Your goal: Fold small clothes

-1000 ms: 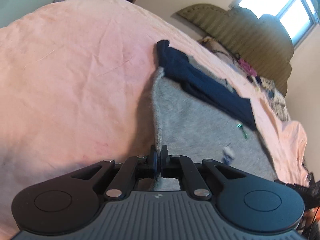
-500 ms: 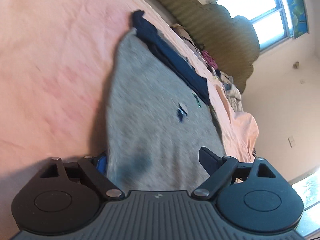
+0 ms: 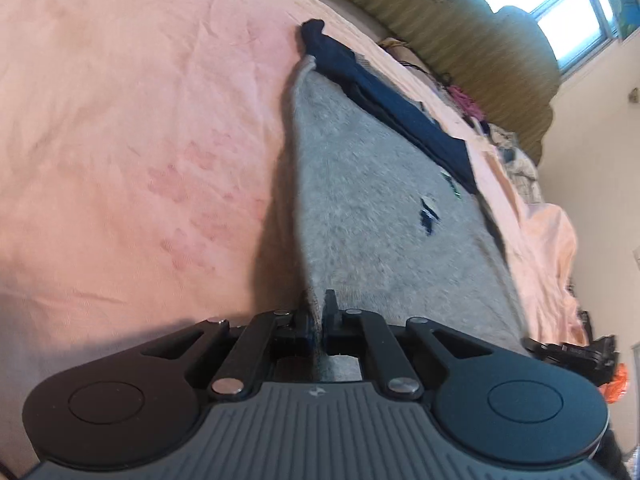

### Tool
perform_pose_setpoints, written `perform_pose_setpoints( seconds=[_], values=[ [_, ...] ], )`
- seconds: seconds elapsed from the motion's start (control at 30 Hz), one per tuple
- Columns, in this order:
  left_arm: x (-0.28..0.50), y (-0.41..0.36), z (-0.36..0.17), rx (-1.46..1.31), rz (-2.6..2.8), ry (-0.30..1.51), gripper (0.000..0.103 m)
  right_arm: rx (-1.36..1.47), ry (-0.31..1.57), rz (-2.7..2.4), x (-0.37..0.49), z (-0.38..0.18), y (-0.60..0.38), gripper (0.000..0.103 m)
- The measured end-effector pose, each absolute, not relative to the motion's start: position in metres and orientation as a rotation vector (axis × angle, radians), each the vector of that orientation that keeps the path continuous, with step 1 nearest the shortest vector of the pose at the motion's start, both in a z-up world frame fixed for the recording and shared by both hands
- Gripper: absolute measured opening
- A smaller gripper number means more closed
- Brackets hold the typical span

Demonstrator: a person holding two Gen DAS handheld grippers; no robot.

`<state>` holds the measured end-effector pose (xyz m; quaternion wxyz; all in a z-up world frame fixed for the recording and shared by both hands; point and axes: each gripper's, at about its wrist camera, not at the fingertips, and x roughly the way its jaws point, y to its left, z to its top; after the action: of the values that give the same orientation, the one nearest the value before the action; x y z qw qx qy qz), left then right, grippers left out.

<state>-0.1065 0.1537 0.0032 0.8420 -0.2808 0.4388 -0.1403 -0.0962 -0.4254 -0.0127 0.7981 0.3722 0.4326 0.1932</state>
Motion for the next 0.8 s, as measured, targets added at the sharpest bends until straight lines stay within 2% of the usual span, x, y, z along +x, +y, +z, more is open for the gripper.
perform_pose_setpoints(
  seconds=[0.07,0.1,0.13,0.17,0.2,0.23,0.27,0.33,0.37,0.4,0.43,0.47,0.5,0.67,0.8],
  values=[
    [-0.113,0.155,0.005,-0.611,-0.307,0.928,0.006,0.831,0.913,0.401,-0.100,-0.014,-0.423,0.011],
    [-0.117,0.155,0.005,-0.626,-0.333,0.934,0.013,0.841,0.904,0.413,-0.104,-0.013,-0.422,0.022],
    [-0.122,0.155,0.003,-0.656,-0.363,0.939,0.027,0.860,0.895,0.440,-0.108,-0.013,-0.422,0.031],
    [-0.128,0.155,0.001,-0.695,-0.391,0.941,0.036,0.884,0.887,0.475,-0.114,-0.012,-0.422,0.048],
    [-0.134,0.154,-0.001,-0.732,-0.423,0.932,0.054,0.903,0.880,0.507,-0.120,-0.011,-0.423,0.061],
    [-0.139,0.151,-0.001,-0.758,-0.450,0.918,0.068,0.916,0.877,0.533,-0.127,-0.010,-0.422,0.065],
    [-0.143,0.147,-0.001,-0.766,-0.463,0.903,0.070,0.923,0.885,0.557,-0.132,-0.010,-0.421,0.071],
    [-0.146,0.137,0.000,-0.737,-0.459,0.900,0.068,0.905,0.906,0.572,-0.137,-0.006,-0.413,0.072],
    [-0.145,0.133,0.002,-0.716,-0.448,0.900,0.062,0.899,0.916,0.581,-0.137,-0.005,-0.408,0.071],
    [-0.142,0.128,0.002,-0.692,-0.435,0.925,0.023,0.886,0.941,0.592,-0.136,-0.005,-0.403,0.061],
    [-0.137,0.124,-0.001,-0.658,-0.420,0.982,0.006,0.847,0.979,0.591,-0.134,-0.006,-0.395,0.049],
    [-0.135,0.122,-0.003,-0.649,-0.415,0.997,0.006,0.789,1.026,0.582,-0.132,-0.008,-0.387,0.014],
    [-0.136,0.122,-0.001,-0.637,-0.414,0.995,0.005,0.738,1.053,0.585,-0.131,-0.009,-0.381,0.010],
    [-0.146,0.122,0.013,-0.474,-0.363,1.002,0.005,0.566,1.040,0.534,-0.139,0.016,-0.389,0.009],
    [-0.148,0.134,0.005,-0.526,-0.407,0.982,0.008,0.618,1.042,0.519,-0.140,0.008,-0.403,0.005]
  ],
)
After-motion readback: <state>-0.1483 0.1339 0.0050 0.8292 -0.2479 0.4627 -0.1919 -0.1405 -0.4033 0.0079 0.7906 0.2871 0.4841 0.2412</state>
